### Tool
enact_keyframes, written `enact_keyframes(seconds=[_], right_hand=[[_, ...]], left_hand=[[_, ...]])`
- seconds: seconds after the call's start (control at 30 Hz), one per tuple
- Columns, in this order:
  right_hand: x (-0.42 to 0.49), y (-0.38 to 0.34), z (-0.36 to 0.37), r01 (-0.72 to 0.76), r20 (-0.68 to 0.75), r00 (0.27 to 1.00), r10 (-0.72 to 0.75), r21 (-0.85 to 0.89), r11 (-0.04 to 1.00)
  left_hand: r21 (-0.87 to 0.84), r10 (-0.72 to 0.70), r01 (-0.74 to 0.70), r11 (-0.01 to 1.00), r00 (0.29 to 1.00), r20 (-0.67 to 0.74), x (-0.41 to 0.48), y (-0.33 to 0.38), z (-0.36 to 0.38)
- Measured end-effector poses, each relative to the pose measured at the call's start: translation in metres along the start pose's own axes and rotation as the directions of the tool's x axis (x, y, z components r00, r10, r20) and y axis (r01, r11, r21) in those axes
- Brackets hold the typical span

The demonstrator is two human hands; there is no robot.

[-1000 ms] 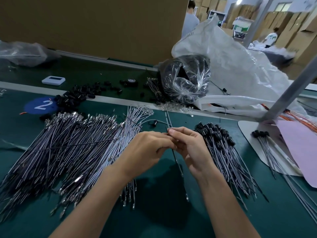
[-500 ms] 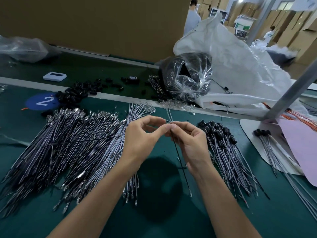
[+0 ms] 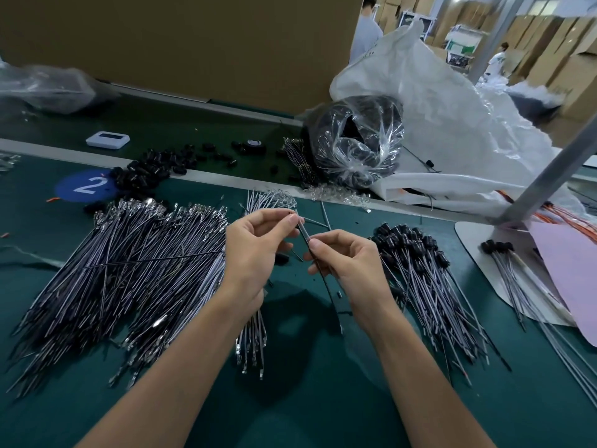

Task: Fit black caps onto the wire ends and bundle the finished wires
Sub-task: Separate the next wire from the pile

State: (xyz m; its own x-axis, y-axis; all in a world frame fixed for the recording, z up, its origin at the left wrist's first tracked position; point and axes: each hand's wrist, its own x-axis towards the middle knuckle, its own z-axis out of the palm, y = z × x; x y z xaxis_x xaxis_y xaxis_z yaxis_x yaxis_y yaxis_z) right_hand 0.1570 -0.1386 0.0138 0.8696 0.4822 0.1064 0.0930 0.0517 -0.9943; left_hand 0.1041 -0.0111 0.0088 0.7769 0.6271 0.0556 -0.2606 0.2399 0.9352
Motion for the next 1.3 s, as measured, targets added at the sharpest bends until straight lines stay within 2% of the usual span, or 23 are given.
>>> enact_keyframes(seconds=[0.17, 0.23, 0.27, 0.33, 0.37, 0.43, 0.5, 0.67, 0.73, 0.8, 0.93, 0.97, 1.17, 1.3], right_hand=[[0.002, 0.003, -0.003, -0.001, -0.057, 0.998, -0.003, -0.067, 0.998], [0.004, 0.005, -0.006, -0.009, -0.094, 0.996, 0.000, -0.101, 0.995], [0.005, 0.006, -0.007, -0.011, -0.111, 0.994, -0.002, -0.120, 0.993], [0.006, 0.008, -0.010, 0.000, -0.143, 0.989, -0.027, -0.185, 0.983], [0.007, 0.009, -0.011, 0.008, -0.161, 0.986, -0.045, -0.225, 0.974], [0.008, 0.011, -0.013, 0.019, -0.192, 0.978, -0.083, -0.312, 0.950], [0.010, 0.012, -0.015, 0.031, -0.203, 0.972, -0.116, -0.378, 0.925], [0.011, 0.012, -0.016, 0.059, -0.220, 0.961, -0.169, -0.433, 0.899], [0.010, 0.011, -0.017, 0.067, -0.224, 0.957, -0.186, -0.451, 0.890], [0.010, 0.010, -0.018, 0.081, -0.225, 0.951, -0.212, -0.483, 0.872], [0.010, 0.008, -0.018, 0.119, -0.228, 0.937, -0.266, -0.507, 0.854], [0.010, 0.007, -0.018, 0.128, -0.226, 0.935, -0.274, -0.505, 0.854], [0.008, 0.006, -0.015, 0.168, -0.207, 0.930, -0.305, -0.498, 0.851], [0.009, 0.007, -0.014, 0.176, -0.222, 0.921, -0.320, -0.496, 0.850]], left_hand=[[0.046, 0.024, -0.024, 0.999, 1.000, -0.009, 0.003, 0.002, -0.004], [0.274, 0.096, -0.077, 0.959, 0.994, -0.056, 0.006, 0.001, -0.009], [0.472, 0.151, -0.108, 0.875, 0.987, -0.054, 0.007, 0.000, -0.012], [0.801, 0.213, -0.135, 0.583, 0.977, 0.010, 0.004, -0.003, -0.014], [0.878, 0.218, -0.147, 0.456, 0.975, 0.050, 0.003, -0.005, -0.015], [0.944, 0.198, -0.171, 0.282, 0.973, 0.117, 0.001, -0.008, -0.015], [0.966, 0.182, -0.189, 0.176, 0.971, 0.157, 0.001, -0.010, -0.015], [0.956, 0.220, -0.276, 0.098, 0.943, 0.250, 0.006, -0.015, -0.016], [0.947, 0.228, -0.296, 0.123, 0.937, 0.263, 0.008, -0.018, -0.016], [0.927, 0.251, -0.301, 0.225, 0.937, 0.243, 0.010, -0.019, -0.016], [0.752, 0.244, -0.309, 0.582, 0.949, 0.201, 0.012, -0.013, -0.014], [0.713, 0.223, -0.290, 0.638, 0.956, 0.190, 0.011, -0.012, -0.014], [0.568, 0.150, -0.215, 0.795, 0.976, 0.159, 0.009, -0.010, -0.010], [0.512, 0.131, -0.197, 0.836, 0.978, 0.161, 0.009, -0.010, -0.009]])
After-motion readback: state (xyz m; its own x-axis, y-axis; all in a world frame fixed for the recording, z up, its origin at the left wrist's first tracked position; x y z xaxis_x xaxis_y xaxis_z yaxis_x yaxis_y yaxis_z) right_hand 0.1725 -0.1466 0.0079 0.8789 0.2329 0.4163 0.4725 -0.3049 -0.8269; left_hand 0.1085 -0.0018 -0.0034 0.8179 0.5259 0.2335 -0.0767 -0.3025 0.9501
